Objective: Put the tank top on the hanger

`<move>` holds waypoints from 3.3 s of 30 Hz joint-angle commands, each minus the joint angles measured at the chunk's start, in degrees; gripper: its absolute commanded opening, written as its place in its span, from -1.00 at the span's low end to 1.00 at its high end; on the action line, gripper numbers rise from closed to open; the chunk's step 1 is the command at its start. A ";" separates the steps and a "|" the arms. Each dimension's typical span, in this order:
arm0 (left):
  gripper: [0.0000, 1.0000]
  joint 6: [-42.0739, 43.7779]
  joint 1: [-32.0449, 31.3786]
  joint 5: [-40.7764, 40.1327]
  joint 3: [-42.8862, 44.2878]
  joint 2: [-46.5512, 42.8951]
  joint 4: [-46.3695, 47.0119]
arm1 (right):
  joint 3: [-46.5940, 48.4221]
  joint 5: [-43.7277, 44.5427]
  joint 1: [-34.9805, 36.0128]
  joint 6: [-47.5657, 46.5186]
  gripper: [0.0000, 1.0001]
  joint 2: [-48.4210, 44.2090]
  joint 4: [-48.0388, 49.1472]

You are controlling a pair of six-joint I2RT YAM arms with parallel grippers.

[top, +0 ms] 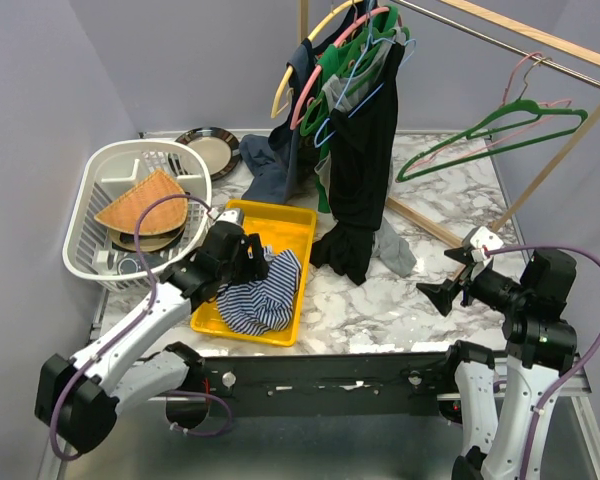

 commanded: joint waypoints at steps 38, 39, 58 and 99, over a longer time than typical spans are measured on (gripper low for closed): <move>-1.00 11.76 -7.94 17.34 62.04 14.25 13.23 | 1.83 0.74 -0.26 0.48 1.00 0.89 2.65; -1.00 12.55 -12.22 16.99 63.18 15.14 13.15 | 1.75 1.70 -0.26 0.83 1.00 0.89 2.82; -1.00 14.76 -25.19 7.15 25.30 13.92 29.48 | -1.15 13.41 -0.26 4.36 1.00 -0.26 5.99; 0.52 1.31 -27.91 1.00 0.17 23.66 40.74 | -17.50 33.44 19.60 -10.50 0.58 35.86 35.43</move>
